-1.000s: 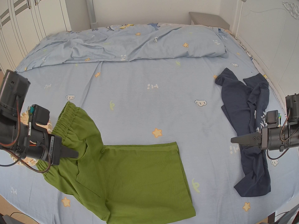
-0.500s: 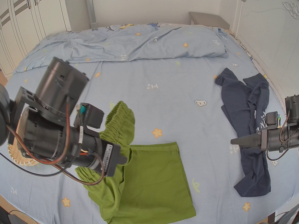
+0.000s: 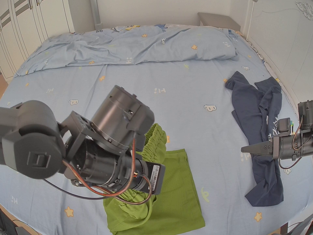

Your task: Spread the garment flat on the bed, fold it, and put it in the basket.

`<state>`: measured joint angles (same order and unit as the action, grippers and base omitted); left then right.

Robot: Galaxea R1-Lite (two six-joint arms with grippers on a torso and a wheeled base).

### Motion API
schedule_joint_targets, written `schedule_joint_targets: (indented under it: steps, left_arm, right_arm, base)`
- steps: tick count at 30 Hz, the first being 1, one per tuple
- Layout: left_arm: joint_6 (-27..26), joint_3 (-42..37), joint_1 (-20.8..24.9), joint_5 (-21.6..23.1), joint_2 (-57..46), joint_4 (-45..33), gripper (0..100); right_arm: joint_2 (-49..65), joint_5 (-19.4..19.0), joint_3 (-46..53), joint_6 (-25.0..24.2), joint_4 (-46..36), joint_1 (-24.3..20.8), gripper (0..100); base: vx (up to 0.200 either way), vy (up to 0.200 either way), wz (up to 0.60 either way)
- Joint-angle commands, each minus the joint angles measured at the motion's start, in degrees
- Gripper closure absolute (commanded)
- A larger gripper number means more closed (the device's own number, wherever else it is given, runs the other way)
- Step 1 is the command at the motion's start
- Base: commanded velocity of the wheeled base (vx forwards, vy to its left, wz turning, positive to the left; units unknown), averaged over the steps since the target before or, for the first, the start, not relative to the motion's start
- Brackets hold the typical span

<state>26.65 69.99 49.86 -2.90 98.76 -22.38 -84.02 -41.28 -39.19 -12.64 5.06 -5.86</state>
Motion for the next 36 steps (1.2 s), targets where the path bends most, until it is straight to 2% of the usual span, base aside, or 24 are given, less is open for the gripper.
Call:
schedule_joint_targets:
  steps: [1, 9, 10, 18, 23, 28, 31, 32, 33, 36]
  left_arm:
    - [0.4, 0.1, 0.7, -0.1, 2.8, 0.5, 100]
    - [2.8, 0.1, 1.5, -0.1, 5.0, 4.3, 100]
    - [2.9, 0.1, 1.6, -0.1, 5.0, 4.3, 0]
    - [4.9, 0.1, 4.6, 0.0, 6.4, 5.5, 0]
    - [5.4, -0.3, 4.4, -0.1, 7.8, 8.4, 0]
    - [10.1, -0.7, 1.6, 2.1, 6.3, 9.3, 0]
    - [13.5, -4.4, -6.8, 12.0, 1.0, 9.5, 0]
    - [13.5, -4.6, -7.2, 12.5, 0.7, 9.5, 0]
    - [13.6, -7.5, -12.8, 19.4, -2.2, 9.9, 0]
    - [13.5, -15.2, -20.9, 28.6, -6.5, 11.7, 0]
  right_arm:
    - [-0.2, 0.0, 0.2, 0.0, 0.0, -0.1, 0]
    - [-0.2, 0.0, 0.3, 0.0, 0.0, -0.2, 0]
    - [-0.2, 0.0, 0.3, 0.0, 0.0, -0.2, 0]
    - [-0.4, 0.1, 0.3, 0.0, 0.0, -0.1, 0]
    - [-0.4, 0.1, 0.3, 0.0, 0.0, -0.2, 0]
    - [-0.3, -0.1, 0.3, 0.0, 0.0, -0.7, 0]
    - [0.3, -0.5, 0.3, -0.1, 0.0, -0.7, 0]
    - [0.3, -0.5, 0.3, -0.1, 0.0, -0.7, 0]
    - [0.7, -0.6, 0.3, -0.3, -0.1, -0.8, 0]
    - [1.4, -0.6, 0.3, -0.4, -0.4, -1.0, 0]
  base:
    - [0.0, 0.0, 0.0]
    - [0.0, 0.0, 0.0]
    - [0.0, 0.0, 0.0]
    - [0.0, 0.0, 0.0]
    - [0.0, 0.0, 0.0]
    - [0.0, 0.0, 0.0]
    - [0.0, 0.0, 0.0]
    - [0.0, 0.0, 0.0]
    - [0.0, 0.0, 0.0]
    - [0.0, 0.0, 0.0]
